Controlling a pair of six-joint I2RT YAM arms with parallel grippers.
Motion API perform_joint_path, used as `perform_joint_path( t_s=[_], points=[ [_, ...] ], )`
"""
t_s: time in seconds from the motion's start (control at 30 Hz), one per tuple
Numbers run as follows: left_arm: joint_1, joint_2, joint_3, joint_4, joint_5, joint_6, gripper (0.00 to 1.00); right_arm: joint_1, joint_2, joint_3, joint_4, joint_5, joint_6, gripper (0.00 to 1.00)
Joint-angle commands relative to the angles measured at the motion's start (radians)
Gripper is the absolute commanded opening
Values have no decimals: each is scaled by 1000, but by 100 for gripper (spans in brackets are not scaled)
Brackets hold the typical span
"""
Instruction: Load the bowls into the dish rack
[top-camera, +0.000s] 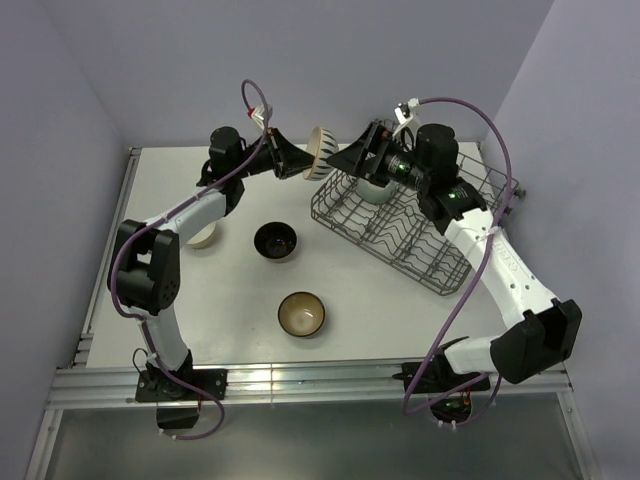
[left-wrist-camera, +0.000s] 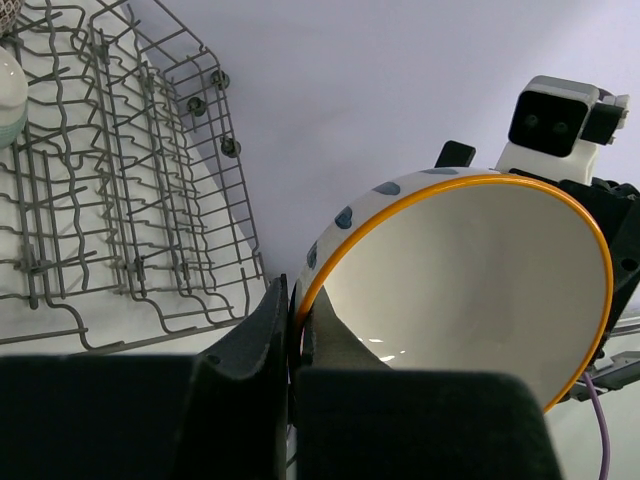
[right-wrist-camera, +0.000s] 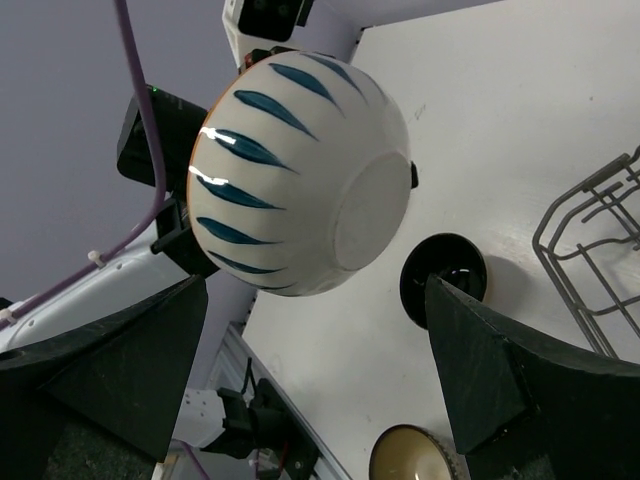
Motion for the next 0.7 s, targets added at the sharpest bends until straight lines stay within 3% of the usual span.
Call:
perform_joint_path(
  t_s=[0.0,0.4,0.5,0.67],
  points=[
    [-15,-30,11,63,8,-2,0,25,13,45,66,3,-1,96],
    [-41,-23,22,-22,-9,70,0,63,46,75,53,6,-7,88],
    [-43,-26,24,-75,-33,99,0,68,51,82,35,37,-18,80],
    [-46,-33,22,-132,-66,139,0,69,65,75,13,71,-34,53]
  ],
)
